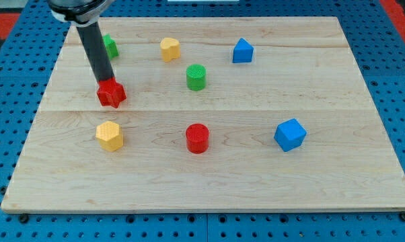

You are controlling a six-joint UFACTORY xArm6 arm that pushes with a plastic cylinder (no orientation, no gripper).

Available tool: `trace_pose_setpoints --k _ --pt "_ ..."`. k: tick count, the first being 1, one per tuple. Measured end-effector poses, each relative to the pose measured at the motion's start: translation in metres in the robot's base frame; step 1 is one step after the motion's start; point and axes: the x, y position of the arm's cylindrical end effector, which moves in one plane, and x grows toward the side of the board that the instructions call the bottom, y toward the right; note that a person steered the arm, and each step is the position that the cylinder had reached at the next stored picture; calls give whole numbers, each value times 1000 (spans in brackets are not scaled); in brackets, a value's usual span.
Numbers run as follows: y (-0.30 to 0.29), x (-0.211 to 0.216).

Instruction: Keep the red star in between the yellow hexagon and the green circle

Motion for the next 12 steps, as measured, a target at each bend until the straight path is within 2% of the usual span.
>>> trace_pose_setpoints --k 1,2,3,4,5,6,7,8,9,12 --pt "33 36" --pt "15 20" --pt "-11 29" --pt "4 76" --pt "5 105" --pt "31 98" --pt "35 64" --pt "43 58" --pt "46 60" --pt "107 87"
